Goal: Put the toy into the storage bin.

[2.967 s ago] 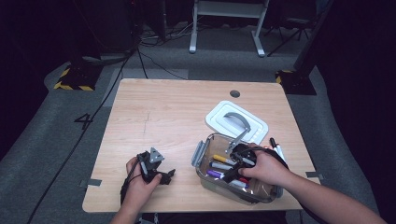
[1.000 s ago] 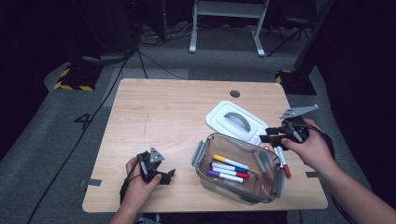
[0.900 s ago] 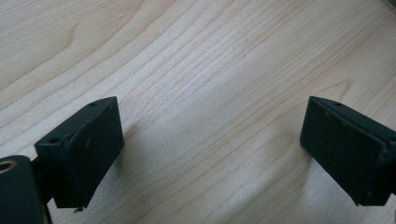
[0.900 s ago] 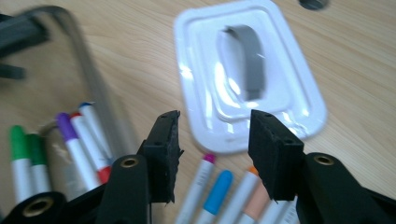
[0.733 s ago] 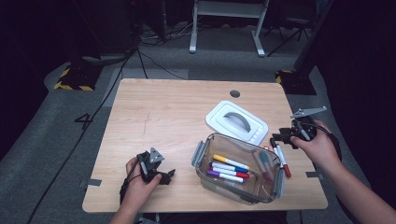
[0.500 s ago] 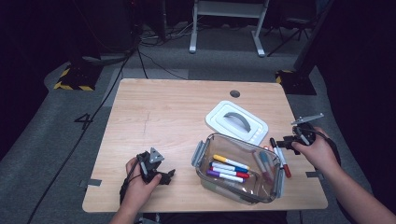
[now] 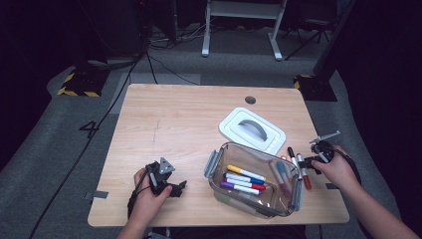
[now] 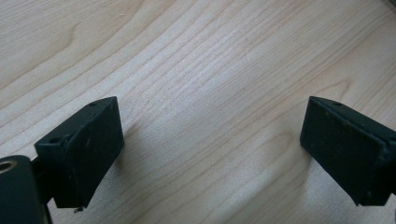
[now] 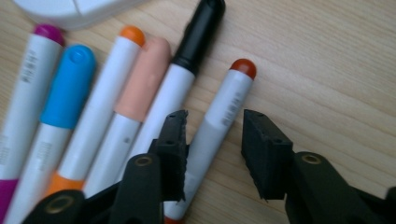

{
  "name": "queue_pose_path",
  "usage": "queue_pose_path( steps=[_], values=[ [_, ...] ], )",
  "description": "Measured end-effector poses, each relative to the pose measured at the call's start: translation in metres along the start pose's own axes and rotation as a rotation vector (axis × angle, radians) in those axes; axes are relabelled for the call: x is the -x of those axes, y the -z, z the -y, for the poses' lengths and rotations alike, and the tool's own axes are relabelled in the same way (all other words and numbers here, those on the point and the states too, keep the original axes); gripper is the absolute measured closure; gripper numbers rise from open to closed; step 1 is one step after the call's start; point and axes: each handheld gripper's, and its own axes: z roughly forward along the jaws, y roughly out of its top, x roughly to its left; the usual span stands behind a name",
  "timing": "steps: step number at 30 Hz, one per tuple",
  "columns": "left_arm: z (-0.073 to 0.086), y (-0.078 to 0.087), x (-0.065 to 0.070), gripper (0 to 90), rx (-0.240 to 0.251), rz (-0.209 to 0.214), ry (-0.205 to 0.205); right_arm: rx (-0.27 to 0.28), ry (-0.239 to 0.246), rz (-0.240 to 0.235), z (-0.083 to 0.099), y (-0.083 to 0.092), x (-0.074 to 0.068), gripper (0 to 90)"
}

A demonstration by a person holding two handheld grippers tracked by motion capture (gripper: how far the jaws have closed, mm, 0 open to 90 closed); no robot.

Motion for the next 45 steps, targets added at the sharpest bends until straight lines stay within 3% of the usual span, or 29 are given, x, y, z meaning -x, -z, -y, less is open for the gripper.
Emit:
queue_pose_path(
  steps=[6, 10, 17, 26, 38, 45],
  values=[
    [0.0, 0.0, 0.0, 6.6, 0.001, -0.001, 0.001, -0.017, 0.008, 0.051, 0.004, -0.001, 0.005, 76.4],
    [0.0, 0.0, 0.0, 6.6, 0.001, -0.001, 0.001, -0.018, 0.004, 0.058, 0.005, 0.0, 0.005, 76.6],
    [0.0, 0.0, 0.0, 6.6, 0.001, -0.001, 0.001, 0.004, -0.048, 0.001, 0.005, 0.008, 0.011, 76.8],
    [0.0, 0.0, 0.0, 6.6, 0.001, -0.001, 0.001, 0.036, -0.06, -0.046, 0.0, 0.022, 0.008, 76.9],
    [0.0, 0.0, 0.0, 6.6, 0.001, -0.001, 0.001, 0.084, -0.026, -0.097, -0.012, 0.051, -0.005, 76.9],
    [0.0, 0.0, 0.0, 6.6, 0.001, -0.001, 0.001, 0.146, 0.028, -0.123, -0.025, 0.083, -0.024, 76.9]
  ],
)
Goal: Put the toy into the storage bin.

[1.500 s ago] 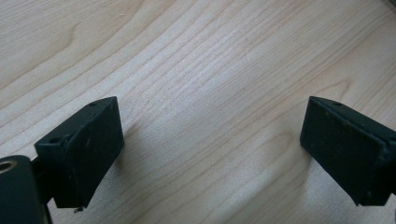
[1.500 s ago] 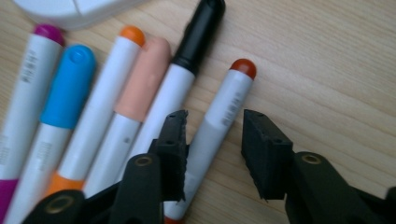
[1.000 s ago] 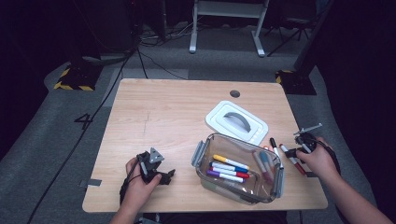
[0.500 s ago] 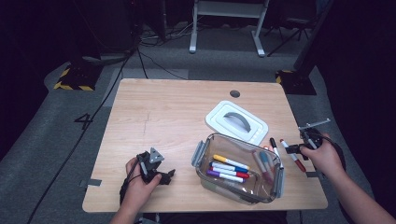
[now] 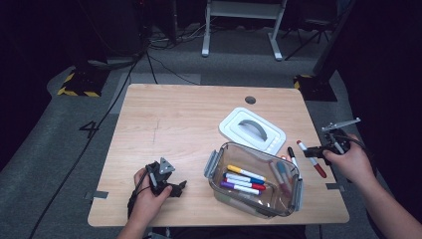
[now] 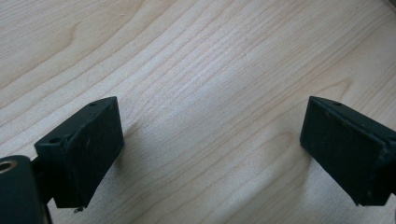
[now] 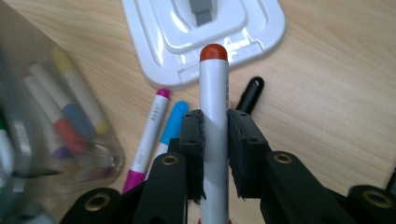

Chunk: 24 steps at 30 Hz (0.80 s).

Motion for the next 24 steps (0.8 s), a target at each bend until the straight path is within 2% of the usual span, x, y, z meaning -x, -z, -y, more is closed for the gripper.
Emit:
queue_pose_path(
  steps=[4, 10, 15, 24],
  values=[
    [0.0, 0.0, 0.0, 6.6, 0.0, 0.0, 0.0, 0.031, 0.042, -0.04, -0.013, 0.016, -0.02, 76.9],
    [0.0, 0.0, 0.0, 6.6, -0.001, 0.001, 0.0, 0.054, 0.107, -0.092, -0.029, 0.025, -0.048, 76.8],
    [0.0, 0.0, 0.0, 6.6, -0.001, 0.001, 0.0, 0.049, 0.169, -0.139, -0.04, 0.022, -0.075, 76.8],
    [0.0, 0.0, 0.0, 6.6, -0.001, 0.001, 0.0, 0.003, 0.279, -0.209, -0.049, 0.008, -0.122, 76.8]
  ],
)
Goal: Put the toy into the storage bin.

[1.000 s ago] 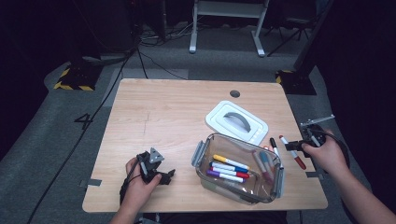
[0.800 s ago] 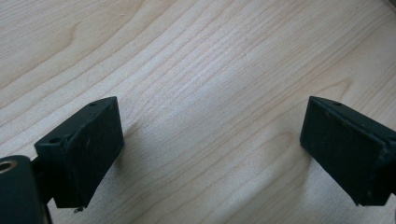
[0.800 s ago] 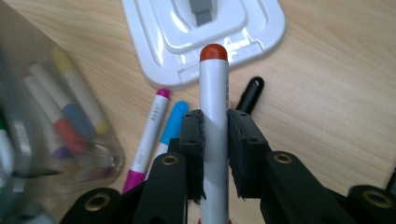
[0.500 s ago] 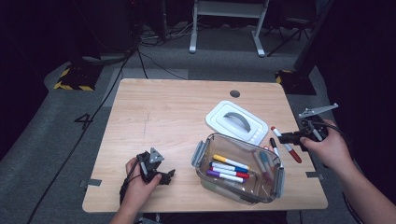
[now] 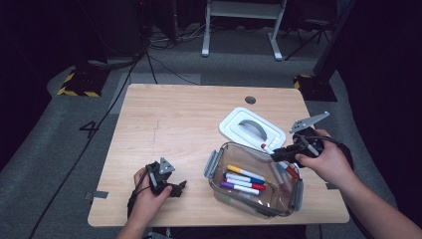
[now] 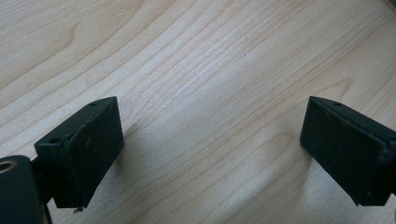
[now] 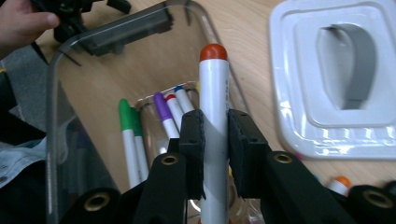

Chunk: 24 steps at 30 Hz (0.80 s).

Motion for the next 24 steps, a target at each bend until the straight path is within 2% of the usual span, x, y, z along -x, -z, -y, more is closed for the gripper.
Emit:
queue_pose_path(
  steps=[5, 6, 11, 14, 15, 16, 24],
  values=[
    [0.0, 0.0, 0.0, 6.6, 0.0, 0.0, 0.0, -0.018, 0.027, -0.042, -0.006, -0.012, -0.012, 76.8],
    [0.0, 0.0, 0.0, 6.6, 0.0, 0.0, 0.0, -0.029, 0.041, -0.068, -0.008, -0.019, -0.016, 76.8],
    [0.0, 0.0, 0.0, 6.6, 0.0, 0.0, 0.0, -0.062, 0.055, -0.111, -0.01, -0.035, -0.026, 76.8],
    [0.0, 0.0, 0.0, 6.6, 0.0, 0.0, 0.0, -0.109, 0.066, -0.16, -0.008, -0.055, -0.035, 76.8],
    [0.0, 0.0, 0.0, 6.6, 0.0, 0.0, 0.0, -0.109, 0.066, -0.16, -0.008, -0.055, -0.035, 76.8],
    [0.0, 0.0, 0.0, 6.6, 0.0, 0.0, 0.0, -0.136, 0.071, -0.183, -0.007, -0.066, -0.04, 76.8],
    [0.0, 0.0, 0.0, 6.6, 0.0, 0.0, 0.0, -0.248, 0.092, -0.244, -0.003, -0.106, -0.052, 76.8]
  ],
)
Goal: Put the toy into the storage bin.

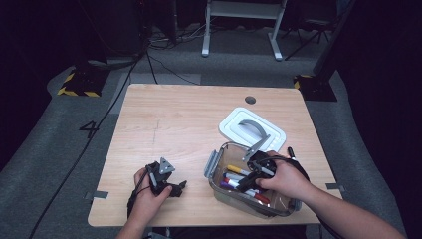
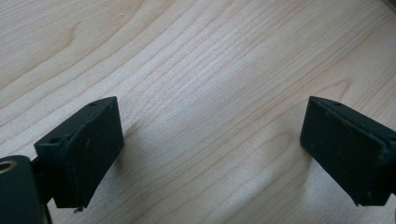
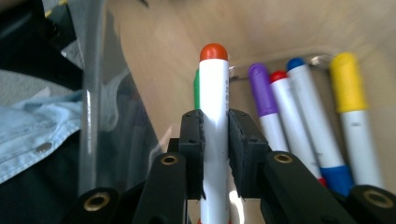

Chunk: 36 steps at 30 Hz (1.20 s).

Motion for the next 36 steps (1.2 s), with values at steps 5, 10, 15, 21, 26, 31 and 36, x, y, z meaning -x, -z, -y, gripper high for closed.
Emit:
queue_pose_path(
  steps=[5, 10, 15, 21, 26, 31, 36],
  values=[
    [0.0, 0.0, 0.0, 6.6, 0.0, 0.0, 0.0, -0.062, -0.009, -0.026, -0.002, -0.021, 0.0, 76.8],
    [0.0, 0.0, 0.0, 6.6, 0.0, 0.0, 0.0, -0.097, -0.008, -0.043, -0.001, -0.036, 0.005, 76.7],
    [0.0, 0.0, 0.0, 6.6, 0.0, 0.0, 0.0, -0.109, -0.015, -0.061, -0.001, -0.042, 0.006, 76.7],
    [0.0, 0.0, 0.0, 6.6, 0.0, 0.0, 0.0, -0.112, 0.011, -0.055, -0.001, -0.047, 0.006, 76.5],
    [0.0, 0.0, 0.0, 6.6, 0.0, 0.0, 0.0, -0.072, 0.027, -0.039, -0.001, -0.049, 0.008, 64.6],
    [0.0, 0.0, 0.0, 6.6, 0.0, 0.0, 0.0, -0.008, 0.046, 0.014, -0.002, -0.045, 0.011, 55.2],
    [0.0, 0.0, 0.0, 6.6, 0.0, 0.0, 0.0, 0.08, 0.061, 0.084, -0.004, -0.02, 0.014, 52.6]
  ],
)
